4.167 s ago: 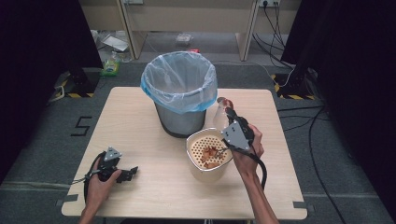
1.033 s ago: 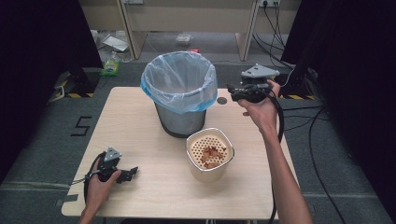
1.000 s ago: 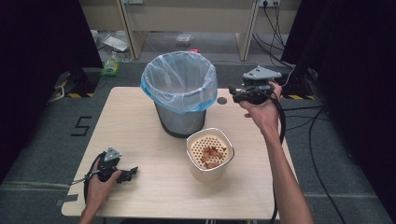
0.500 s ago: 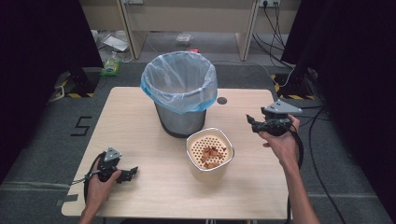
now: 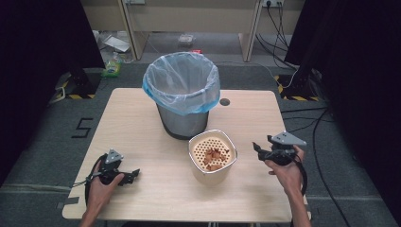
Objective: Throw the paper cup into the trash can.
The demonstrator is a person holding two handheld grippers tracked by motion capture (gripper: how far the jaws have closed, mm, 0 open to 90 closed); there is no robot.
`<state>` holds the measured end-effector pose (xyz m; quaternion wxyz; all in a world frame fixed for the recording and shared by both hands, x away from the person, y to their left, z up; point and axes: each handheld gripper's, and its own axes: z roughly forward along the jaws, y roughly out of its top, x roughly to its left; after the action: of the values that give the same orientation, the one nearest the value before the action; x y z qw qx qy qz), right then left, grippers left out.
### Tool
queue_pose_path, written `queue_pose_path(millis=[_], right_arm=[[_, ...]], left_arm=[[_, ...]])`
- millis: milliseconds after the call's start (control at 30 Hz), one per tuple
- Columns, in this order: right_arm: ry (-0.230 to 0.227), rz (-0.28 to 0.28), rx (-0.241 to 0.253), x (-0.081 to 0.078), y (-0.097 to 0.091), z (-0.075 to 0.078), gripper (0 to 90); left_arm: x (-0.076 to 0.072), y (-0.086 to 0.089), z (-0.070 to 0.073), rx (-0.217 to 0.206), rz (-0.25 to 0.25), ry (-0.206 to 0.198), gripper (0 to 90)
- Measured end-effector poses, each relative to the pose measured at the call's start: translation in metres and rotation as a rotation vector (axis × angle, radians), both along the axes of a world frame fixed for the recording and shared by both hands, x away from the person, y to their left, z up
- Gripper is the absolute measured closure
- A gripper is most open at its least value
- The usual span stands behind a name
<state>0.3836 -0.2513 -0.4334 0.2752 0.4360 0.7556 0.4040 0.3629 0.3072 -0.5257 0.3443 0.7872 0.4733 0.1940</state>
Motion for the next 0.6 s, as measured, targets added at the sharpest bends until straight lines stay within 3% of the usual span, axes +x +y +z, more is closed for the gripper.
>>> queue_pose_path(millis=[167, 600], right_arm=[[0.047, 0.001, -0.009, -0.009, -0.001, -0.025, 34.8], [0.137, 0.005, -0.039, -0.025, 0.010, -0.060, 31.5]], left_arm=[[0.000, 0.000, 0.000, 0.000, -0.001, 0.000, 0.0], [0.000, 0.000, 0.000, 0.001, -0.001, 0.002, 0.0]])
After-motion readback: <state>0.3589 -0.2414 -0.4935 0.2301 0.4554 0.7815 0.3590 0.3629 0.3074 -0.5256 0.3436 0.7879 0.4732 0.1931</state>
